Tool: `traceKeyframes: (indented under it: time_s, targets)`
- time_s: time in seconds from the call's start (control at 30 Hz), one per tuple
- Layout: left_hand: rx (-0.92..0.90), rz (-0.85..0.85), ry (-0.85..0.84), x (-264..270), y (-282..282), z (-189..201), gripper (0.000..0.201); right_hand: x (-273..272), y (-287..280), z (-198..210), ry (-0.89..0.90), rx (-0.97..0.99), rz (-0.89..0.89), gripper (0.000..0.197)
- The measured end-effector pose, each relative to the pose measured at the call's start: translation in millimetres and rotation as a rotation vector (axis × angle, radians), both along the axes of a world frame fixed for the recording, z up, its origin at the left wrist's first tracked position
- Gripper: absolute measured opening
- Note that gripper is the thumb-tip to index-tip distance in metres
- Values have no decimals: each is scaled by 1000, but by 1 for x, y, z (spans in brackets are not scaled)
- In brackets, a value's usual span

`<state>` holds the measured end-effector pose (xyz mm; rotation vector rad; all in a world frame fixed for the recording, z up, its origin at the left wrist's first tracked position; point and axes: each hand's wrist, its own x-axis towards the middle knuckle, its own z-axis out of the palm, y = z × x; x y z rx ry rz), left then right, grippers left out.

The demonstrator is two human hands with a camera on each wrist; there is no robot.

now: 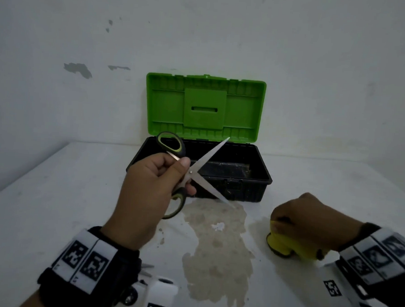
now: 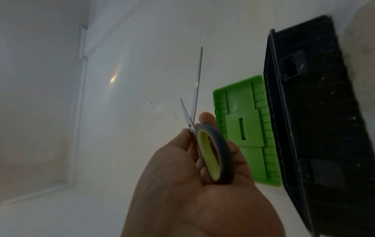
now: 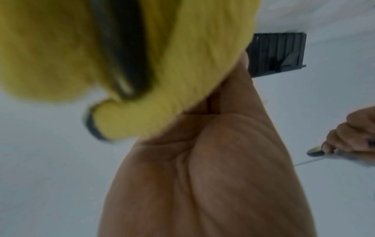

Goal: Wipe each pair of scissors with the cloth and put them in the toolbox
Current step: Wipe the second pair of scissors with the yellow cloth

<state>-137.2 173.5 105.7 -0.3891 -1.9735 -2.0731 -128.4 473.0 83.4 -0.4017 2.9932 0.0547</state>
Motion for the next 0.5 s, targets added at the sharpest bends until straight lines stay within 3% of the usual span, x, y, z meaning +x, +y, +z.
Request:
traceKeyframes:
  time_s: [0.1,0.2,0.33,0.5]
  targets:
    - [135,-4,-77,0,12,-2,21,-5,-2,-13,-33,61,-36,26]
    - [257,-9,-157,-2,21,-6,21,1,-15,-7,29,-43,-70,28]
    - [338,6,-170,2,41,-8,17,17,-49,12,164,-538,-7,43]
    - [398,-18,-183,6,58,-7,17,32,-94,19,96,-1050,36,38]
